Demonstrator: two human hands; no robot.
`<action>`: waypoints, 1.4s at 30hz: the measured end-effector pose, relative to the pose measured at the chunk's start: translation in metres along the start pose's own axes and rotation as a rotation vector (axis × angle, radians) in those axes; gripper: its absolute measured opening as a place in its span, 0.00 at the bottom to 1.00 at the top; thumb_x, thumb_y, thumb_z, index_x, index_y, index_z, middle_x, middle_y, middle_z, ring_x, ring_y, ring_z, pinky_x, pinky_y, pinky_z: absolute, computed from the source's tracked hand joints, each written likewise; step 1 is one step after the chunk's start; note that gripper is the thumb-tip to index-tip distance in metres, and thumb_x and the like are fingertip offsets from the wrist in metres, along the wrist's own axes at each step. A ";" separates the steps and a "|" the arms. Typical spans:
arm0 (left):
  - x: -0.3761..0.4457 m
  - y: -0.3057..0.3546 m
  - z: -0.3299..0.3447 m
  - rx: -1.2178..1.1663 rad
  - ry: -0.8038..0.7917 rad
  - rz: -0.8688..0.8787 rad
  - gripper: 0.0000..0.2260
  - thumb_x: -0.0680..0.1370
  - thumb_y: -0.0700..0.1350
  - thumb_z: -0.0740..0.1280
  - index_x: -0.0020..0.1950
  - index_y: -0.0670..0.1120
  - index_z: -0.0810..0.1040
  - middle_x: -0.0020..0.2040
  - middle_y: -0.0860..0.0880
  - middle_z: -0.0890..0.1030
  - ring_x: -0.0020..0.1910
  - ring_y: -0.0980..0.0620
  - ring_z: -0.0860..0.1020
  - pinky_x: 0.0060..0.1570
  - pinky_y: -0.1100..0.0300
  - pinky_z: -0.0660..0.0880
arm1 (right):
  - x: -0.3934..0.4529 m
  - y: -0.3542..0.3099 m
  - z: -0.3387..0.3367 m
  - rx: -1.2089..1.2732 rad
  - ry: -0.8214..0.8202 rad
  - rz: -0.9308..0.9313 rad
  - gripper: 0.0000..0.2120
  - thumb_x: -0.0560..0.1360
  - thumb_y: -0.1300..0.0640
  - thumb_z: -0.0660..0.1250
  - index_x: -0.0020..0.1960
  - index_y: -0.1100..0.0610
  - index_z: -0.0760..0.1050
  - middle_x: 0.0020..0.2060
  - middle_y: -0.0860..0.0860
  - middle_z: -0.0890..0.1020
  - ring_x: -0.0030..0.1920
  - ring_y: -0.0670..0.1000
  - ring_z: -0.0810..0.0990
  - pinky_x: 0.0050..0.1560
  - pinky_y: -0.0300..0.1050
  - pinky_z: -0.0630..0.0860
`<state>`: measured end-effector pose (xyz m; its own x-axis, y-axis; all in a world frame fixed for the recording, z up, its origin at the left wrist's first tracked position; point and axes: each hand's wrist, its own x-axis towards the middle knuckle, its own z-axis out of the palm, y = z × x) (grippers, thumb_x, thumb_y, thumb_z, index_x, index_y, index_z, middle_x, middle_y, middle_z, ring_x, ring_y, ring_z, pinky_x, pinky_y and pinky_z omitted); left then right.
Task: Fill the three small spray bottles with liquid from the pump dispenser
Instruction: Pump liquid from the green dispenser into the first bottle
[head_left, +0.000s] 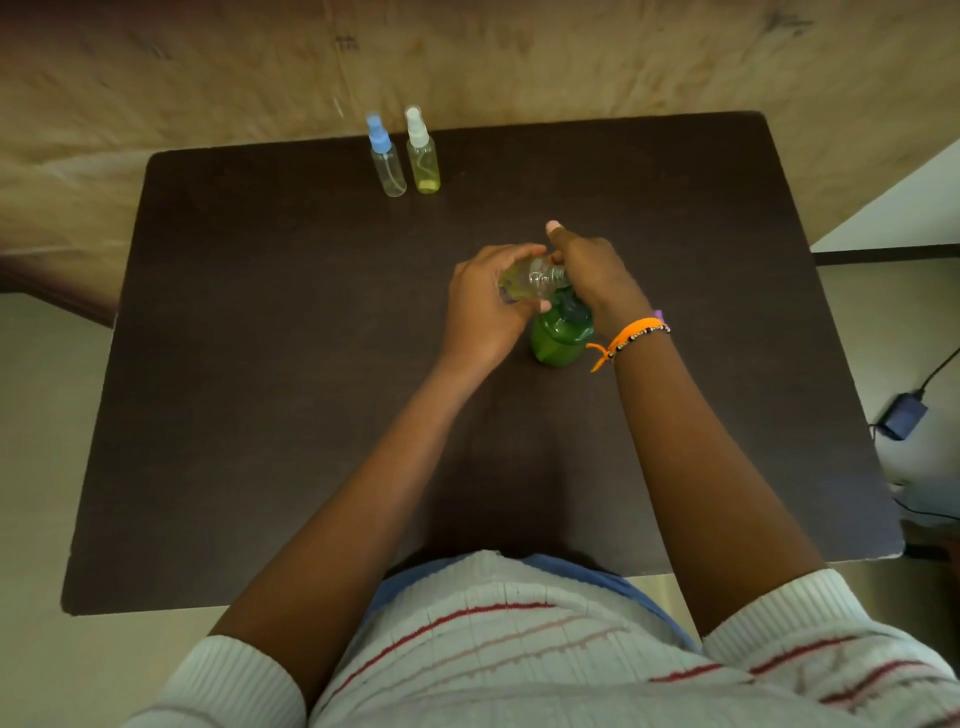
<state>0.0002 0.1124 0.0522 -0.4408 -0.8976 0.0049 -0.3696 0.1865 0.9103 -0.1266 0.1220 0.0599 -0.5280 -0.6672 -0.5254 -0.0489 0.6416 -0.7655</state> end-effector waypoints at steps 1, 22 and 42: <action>0.000 0.001 0.001 -0.004 0.002 0.001 0.24 0.61 0.39 0.75 0.57 0.47 0.80 0.52 0.52 0.79 0.55 0.49 0.77 0.60 0.46 0.72 | -0.001 0.000 0.000 0.004 0.017 -0.002 0.19 0.79 0.43 0.60 0.35 0.54 0.73 0.47 0.57 0.81 0.49 0.56 0.78 0.54 0.47 0.73; 0.001 -0.001 0.004 0.002 0.011 -0.025 0.24 0.62 0.38 0.75 0.57 0.48 0.80 0.53 0.50 0.80 0.55 0.48 0.77 0.60 0.47 0.72 | 0.005 0.006 0.002 -0.012 0.089 -0.041 0.24 0.82 0.46 0.54 0.34 0.56 0.76 0.40 0.54 0.80 0.43 0.52 0.77 0.51 0.46 0.72; -0.002 0.000 0.005 0.031 0.024 -0.019 0.24 0.62 0.37 0.75 0.57 0.46 0.80 0.54 0.48 0.80 0.55 0.49 0.77 0.60 0.47 0.71 | 0.015 0.016 0.008 0.000 0.191 -0.094 0.28 0.82 0.42 0.51 0.31 0.55 0.75 0.38 0.55 0.80 0.47 0.56 0.79 0.57 0.51 0.74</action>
<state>-0.0032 0.1157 0.0496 -0.4137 -0.9104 -0.0018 -0.4028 0.1813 0.8971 -0.1282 0.1198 0.0366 -0.6721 -0.6403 -0.3720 -0.1058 0.5802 -0.8076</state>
